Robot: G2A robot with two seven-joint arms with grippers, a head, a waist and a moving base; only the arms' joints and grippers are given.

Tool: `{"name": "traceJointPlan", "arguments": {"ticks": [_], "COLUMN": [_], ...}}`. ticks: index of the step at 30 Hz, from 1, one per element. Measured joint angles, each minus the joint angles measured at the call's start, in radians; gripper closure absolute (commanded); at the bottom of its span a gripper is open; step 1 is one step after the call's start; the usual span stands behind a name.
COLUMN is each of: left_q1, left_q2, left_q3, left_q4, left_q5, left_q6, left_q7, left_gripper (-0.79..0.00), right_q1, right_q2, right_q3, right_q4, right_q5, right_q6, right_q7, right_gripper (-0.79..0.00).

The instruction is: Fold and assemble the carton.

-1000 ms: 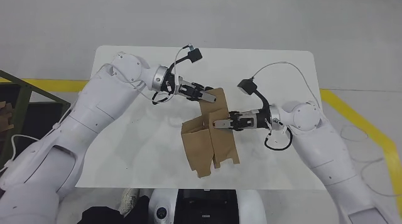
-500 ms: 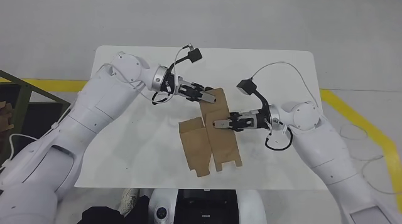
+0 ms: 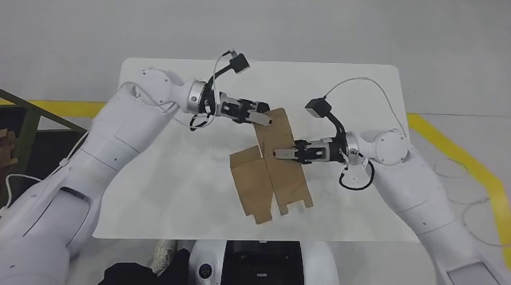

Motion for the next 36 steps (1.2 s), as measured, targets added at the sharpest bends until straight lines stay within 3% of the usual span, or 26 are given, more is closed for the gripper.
{"name": "traceJointPlan", "arguments": {"ticks": [6, 13, 22, 36], "left_q1": [0.046, 0.133, 0.222, 0.226], "left_q2": [0.033, 0.068, 0.076, 0.069], "left_q3": [-0.074, -0.166, -0.202, -0.186], "left_q4": [0.001, -0.041, -0.074, -0.085], "left_q5": [0.031, 0.056, 0.030, 0.032], "left_q6": [-0.040, -0.013, 0.045, 0.048], "left_q7": [0.040, 0.068, 0.120, 0.104], "left_gripper": [-0.785, -0.785, -0.785, -0.785], "right_q1": [-0.043, -0.149, -0.269, -0.267], "right_q2": [0.011, 0.028, 0.027, 0.023], "right_q3": [0.057, 0.154, 0.200, 0.184], "right_q4": [-0.029, -0.131, -0.265, -0.273], "right_q5": [-0.013, -0.037, -0.111, -0.102], "right_q6": [0.059, 0.223, 0.378, 0.367], "right_q7": [-0.114, -0.344, -0.669, -0.673], "right_gripper": [0.000, 0.000, 0.000, 0.000]}}
